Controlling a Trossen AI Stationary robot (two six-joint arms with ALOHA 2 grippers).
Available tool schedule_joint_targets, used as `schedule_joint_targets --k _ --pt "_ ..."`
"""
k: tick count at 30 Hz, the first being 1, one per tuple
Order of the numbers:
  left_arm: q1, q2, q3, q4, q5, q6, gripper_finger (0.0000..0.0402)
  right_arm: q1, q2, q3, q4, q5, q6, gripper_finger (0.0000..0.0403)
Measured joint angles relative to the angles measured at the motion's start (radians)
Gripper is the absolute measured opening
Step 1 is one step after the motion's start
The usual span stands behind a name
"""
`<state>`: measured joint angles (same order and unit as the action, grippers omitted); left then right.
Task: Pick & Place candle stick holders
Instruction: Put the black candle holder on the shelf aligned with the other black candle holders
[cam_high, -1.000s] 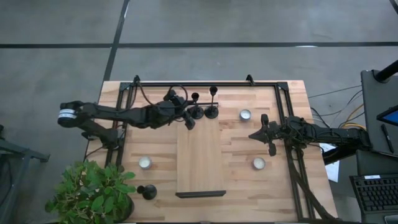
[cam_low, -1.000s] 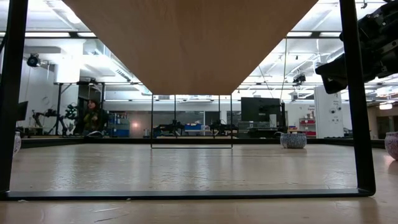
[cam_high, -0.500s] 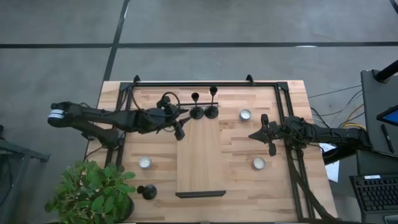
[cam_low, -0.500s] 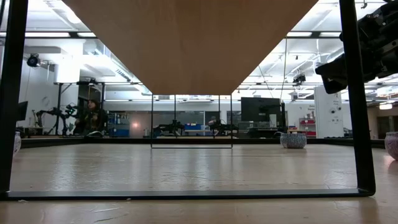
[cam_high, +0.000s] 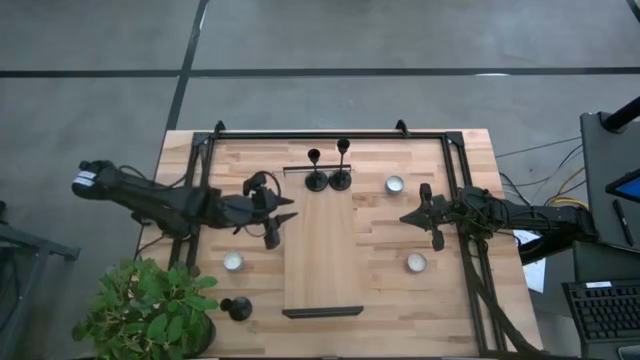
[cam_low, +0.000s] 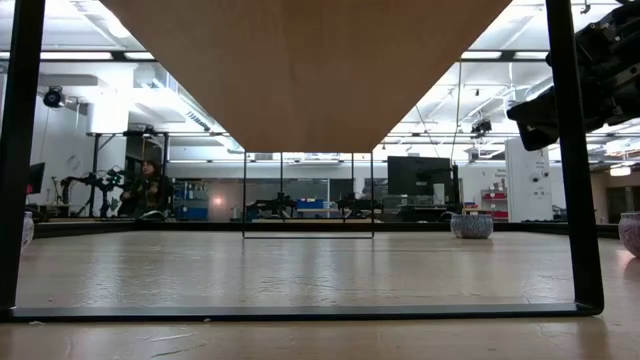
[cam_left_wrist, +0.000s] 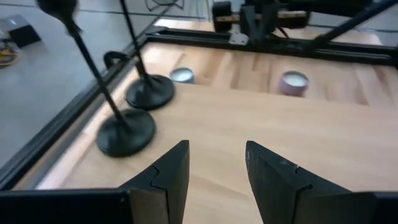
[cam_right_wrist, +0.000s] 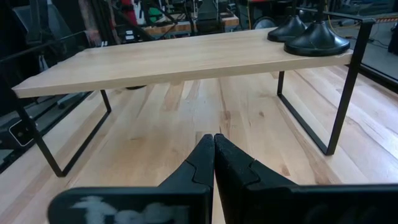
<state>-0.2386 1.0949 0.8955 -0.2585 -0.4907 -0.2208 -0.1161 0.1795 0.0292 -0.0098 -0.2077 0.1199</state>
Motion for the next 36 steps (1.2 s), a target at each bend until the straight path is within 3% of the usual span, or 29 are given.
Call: schedule_joint_targets --k 10,22,28,36 --pt "-0.171 -0.009 0.000 -0.107 0.001 -0.124 0.0154 0.000 0.000 0.000 0.000 0.000 0.000 0.0008" --pt "-0.375 -0.010 0.000 -0.253 0.043 -0.406 0.0154 0.000 0.000 0.000 0.000 0.000 0.000 0.0008" --pt "-0.420 -0.020 0.000 -0.291 0.194 -0.495 0.0154 0.000 0.000 0.000 0.000 0.000 0.000 0.0008" --pt "-0.447 -0.020 0.004 -0.273 0.211 -0.628 0.0153 0.000 0.000 0.000 0.000 0.000 0.000 0.0008"
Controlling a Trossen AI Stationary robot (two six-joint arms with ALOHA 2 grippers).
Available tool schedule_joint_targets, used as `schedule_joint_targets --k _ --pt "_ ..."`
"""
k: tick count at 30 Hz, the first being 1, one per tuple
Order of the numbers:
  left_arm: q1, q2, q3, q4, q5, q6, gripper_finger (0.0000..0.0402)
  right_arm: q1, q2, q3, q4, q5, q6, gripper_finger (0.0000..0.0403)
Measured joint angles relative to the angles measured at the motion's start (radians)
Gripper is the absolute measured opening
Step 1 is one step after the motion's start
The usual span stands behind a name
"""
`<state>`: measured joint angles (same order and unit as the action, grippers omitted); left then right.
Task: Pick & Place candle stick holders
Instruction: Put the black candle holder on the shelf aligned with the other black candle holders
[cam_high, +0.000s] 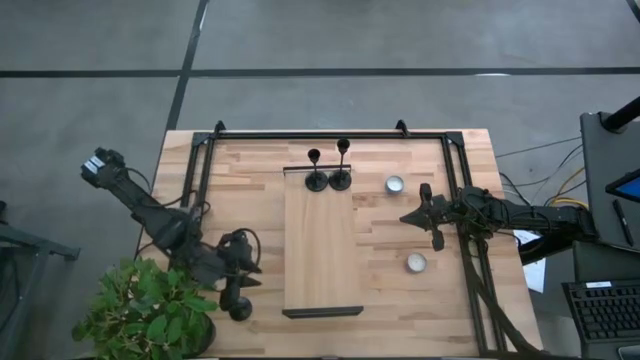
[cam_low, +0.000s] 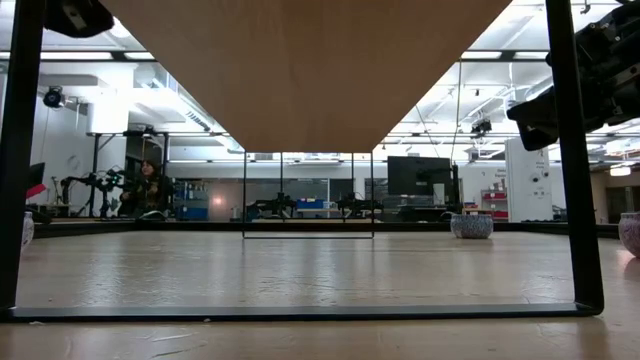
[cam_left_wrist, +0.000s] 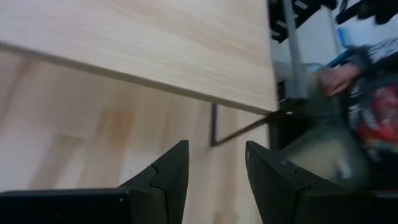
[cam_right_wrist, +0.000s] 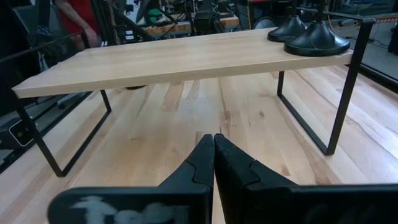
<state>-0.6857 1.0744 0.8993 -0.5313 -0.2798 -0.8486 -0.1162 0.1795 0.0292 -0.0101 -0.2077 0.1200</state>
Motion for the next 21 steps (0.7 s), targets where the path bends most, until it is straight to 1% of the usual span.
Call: schedule_joint_targets --k 4,7,9,10,12,14,16,18,21 --pt "-0.007 0.000 0.007 -0.002 0.048 -0.129 0.0153 0.000 0.000 0.000 0.000 0.000 0.000 0.0009" --pt "-0.004 0.000 0.004 -0.031 0.119 -0.303 0.0152 0.000 0.000 0.000 0.000 0.000 0.000 0.0009" --pt "0.001 0.000 0.003 -0.057 0.136 -0.393 0.0152 0.000 0.000 0.000 0.000 0.000 0.000 0.0008" --pt "0.004 0.000 0.002 -0.062 0.136 -0.405 0.0152 0.000 0.000 0.000 0.000 0.000 0.000 0.0008" --pt "0.006 0.000 0.002 -0.062 0.132 -0.396 0.0152 0.000 0.000 0.000 0.000 0.000 0.000 0.0008" --pt "0.005 0.000 0.002 -0.063 0.104 -0.333 0.0152 0.000 0.000 0.000 0.000 0.000 0.000 0.0008" --pt "-0.006 0.000 0.001 -0.060 0.028 -0.251 0.0151 0.000 0.000 0.000 0.000 0.000 0.000 0.0008" --pt "-0.019 0.000 -0.004 -0.068 -0.058 -0.203 0.0151 0.000 0.000 0.000 0.000 0.000 0.000 0.0008" --pt "-0.036 0.000 -0.006 -0.071 -0.130 -0.134 0.0151 0.000 0.000 0.000 0.000 0.000 0.000 0.0008"
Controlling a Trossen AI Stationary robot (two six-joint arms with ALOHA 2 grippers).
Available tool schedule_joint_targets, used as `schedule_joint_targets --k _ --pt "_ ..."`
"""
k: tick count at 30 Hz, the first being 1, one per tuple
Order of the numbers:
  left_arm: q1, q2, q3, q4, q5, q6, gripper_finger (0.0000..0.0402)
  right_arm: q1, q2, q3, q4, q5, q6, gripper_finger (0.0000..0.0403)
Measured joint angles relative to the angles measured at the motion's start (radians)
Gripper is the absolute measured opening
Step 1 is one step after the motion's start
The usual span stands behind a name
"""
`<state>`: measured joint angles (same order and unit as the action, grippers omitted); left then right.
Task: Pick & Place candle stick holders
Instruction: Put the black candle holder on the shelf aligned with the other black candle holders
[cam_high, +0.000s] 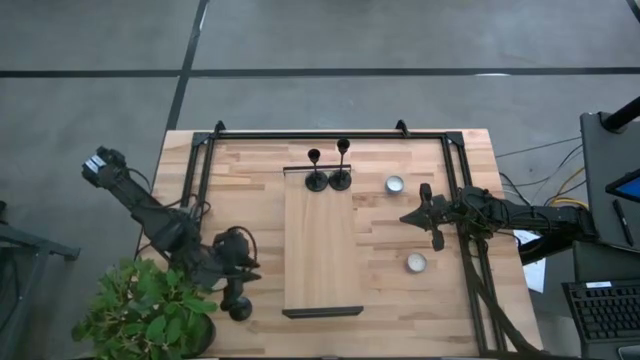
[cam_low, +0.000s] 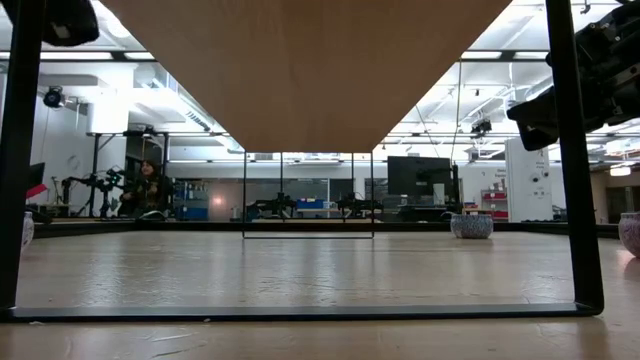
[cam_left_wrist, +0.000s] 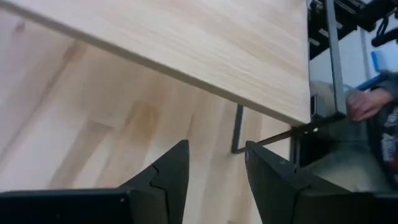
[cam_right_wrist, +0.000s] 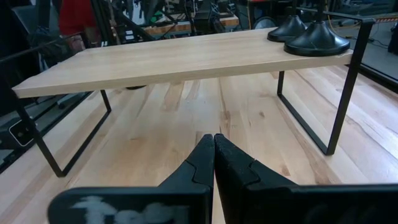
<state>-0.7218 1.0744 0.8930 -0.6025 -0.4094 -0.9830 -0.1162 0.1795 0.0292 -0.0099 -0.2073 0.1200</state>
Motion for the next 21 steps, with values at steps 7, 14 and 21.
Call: schedule_joint_targets --k 7,14,21 --pt "-0.025 -0.032 -0.009 0.007 -0.147 0.173 0.0151 0.000 0.000 0.000 0.000 0.000 0.000 0.0009" --pt "-0.026 -0.081 -0.084 0.072 -0.221 0.362 0.0152 0.000 0.000 0.000 0.000 0.000 0.000 0.0009" --pt "-0.028 -0.214 -0.239 0.250 -0.142 0.565 0.0152 0.000 0.000 0.000 0.000 0.000 0.000 0.0009"
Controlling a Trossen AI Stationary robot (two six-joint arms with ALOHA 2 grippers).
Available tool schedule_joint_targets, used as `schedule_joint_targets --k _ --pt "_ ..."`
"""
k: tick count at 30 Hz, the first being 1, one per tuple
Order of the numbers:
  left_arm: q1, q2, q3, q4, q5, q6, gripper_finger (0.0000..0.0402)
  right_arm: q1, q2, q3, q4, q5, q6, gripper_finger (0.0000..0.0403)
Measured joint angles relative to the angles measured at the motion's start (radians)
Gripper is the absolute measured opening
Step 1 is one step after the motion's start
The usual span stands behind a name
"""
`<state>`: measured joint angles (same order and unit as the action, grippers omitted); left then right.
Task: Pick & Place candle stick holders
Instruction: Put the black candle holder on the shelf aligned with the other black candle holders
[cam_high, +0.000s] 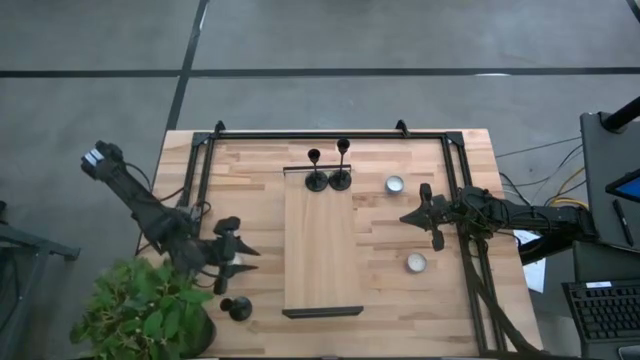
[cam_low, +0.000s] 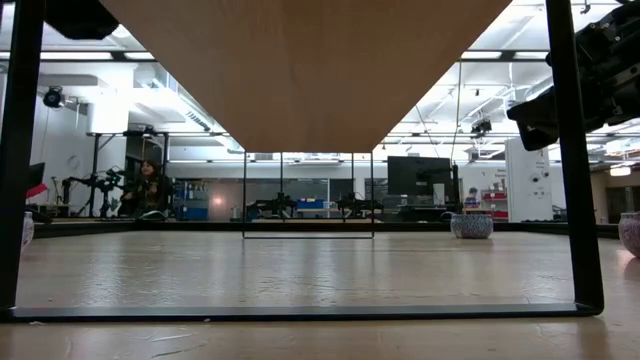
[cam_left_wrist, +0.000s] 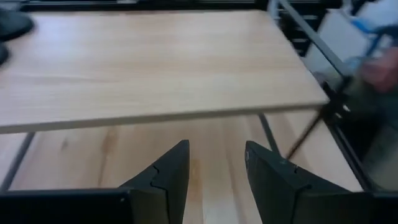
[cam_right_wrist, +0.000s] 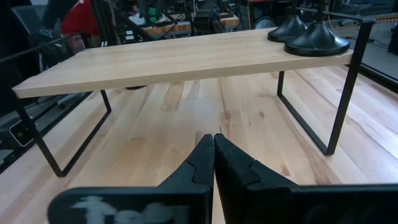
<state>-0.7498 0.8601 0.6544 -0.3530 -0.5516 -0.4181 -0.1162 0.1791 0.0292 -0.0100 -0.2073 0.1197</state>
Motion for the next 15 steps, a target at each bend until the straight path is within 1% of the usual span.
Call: schedule_joint_targets --k 5,10,13,15 --pt "0.000 -0.169 -0.115 0.037 0.113 0.070 0.0151 0.000 0.000 0.000 0.000 0.000 0.000 0.0008" --pt "0.001 -0.387 -0.181 -0.020 0.265 0.121 0.0151 0.000 0.000 0.000 0.000 0.000 0.000 0.0009" --pt "0.001 -0.501 -0.206 -0.051 0.297 0.152 0.0151 0.000 0.000 0.000 0.000 0.000 0.000 0.0009" --pt "0.001 -0.555 -0.233 -0.053 0.303 0.157 0.0151 0.000 0.000 0.000 0.000 0.000 0.000 0.0009"
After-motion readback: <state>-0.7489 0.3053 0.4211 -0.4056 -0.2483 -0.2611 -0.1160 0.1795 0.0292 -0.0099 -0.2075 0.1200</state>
